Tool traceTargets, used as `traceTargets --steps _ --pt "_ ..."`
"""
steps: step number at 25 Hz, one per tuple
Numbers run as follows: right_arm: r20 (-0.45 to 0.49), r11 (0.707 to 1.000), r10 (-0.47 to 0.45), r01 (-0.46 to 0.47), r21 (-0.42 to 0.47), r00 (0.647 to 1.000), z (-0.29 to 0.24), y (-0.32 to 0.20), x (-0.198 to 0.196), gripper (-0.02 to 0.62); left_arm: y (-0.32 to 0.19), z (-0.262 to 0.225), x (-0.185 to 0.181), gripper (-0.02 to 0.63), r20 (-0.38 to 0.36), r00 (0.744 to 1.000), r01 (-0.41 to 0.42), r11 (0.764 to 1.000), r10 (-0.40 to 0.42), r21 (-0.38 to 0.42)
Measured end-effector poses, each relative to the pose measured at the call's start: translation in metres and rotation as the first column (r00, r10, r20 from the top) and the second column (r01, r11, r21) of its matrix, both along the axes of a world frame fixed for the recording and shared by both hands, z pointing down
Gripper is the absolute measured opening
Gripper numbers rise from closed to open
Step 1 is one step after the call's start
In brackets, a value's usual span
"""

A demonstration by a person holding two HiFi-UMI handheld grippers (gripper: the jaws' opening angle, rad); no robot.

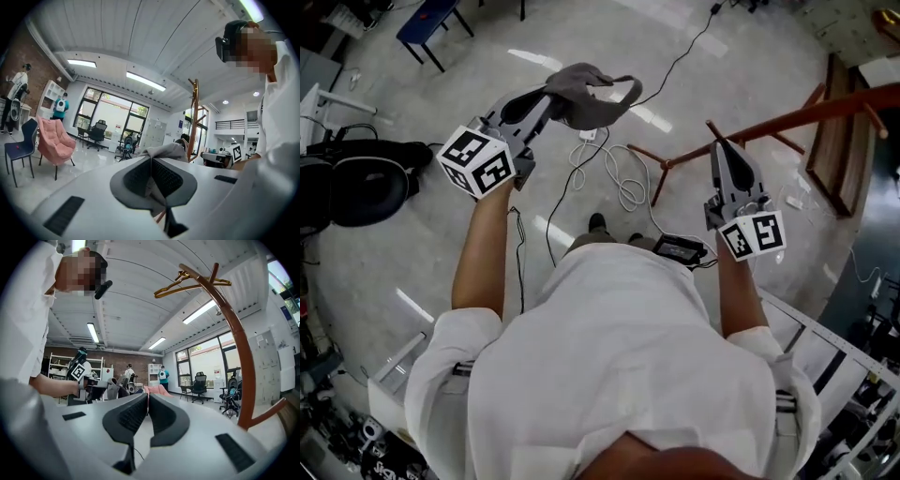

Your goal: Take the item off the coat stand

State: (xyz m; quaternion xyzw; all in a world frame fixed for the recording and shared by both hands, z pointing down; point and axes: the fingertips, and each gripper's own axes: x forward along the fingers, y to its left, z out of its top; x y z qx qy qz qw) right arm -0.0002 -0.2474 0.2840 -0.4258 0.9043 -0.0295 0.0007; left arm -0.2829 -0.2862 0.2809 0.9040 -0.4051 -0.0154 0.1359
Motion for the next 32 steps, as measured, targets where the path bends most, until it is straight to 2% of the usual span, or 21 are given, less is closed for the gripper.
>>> traceTargets --steps 6,11,14,17,25,32 --pt "0.013 0.999 0.008 -0.009 0.042 1.000 -0.015 0.005 0.031 0.026 0.030 -0.001 -0.008 0.021 -0.076 0.990 0.118 0.993 -0.118 -0.011" --pt "0.020 0.999 0.012 -0.012 0.040 1.000 -0.007 0.038 0.070 0.025 0.067 0.017 0.015 0.021 -0.136 0.975 0.168 0.984 -0.174 -0.060" --pt "0.041 1.000 0.022 -0.023 0.021 0.999 -0.001 0.055 0.097 0.025 0.084 0.024 0.040 0.021 -0.159 0.972 0.163 0.983 -0.174 -0.083" --pt "0.059 1.000 0.026 -0.027 0.001 0.998 0.003 0.069 0.120 0.026 0.100 0.019 0.066 0.021 -0.149 0.974 0.157 0.983 -0.170 -0.097" --pt "0.104 1.000 0.003 -0.003 -0.002 0.995 0.024 0.118 0.174 0.025 0.160 0.019 0.143 0.021 -0.131 0.982 0.125 0.990 -0.133 -0.072" --pt "0.113 1.000 0.000 0.003 -0.027 0.994 0.028 0.120 0.166 0.025 0.167 0.026 0.149 0.021 -0.151 0.981 0.103 0.987 -0.121 -0.121"
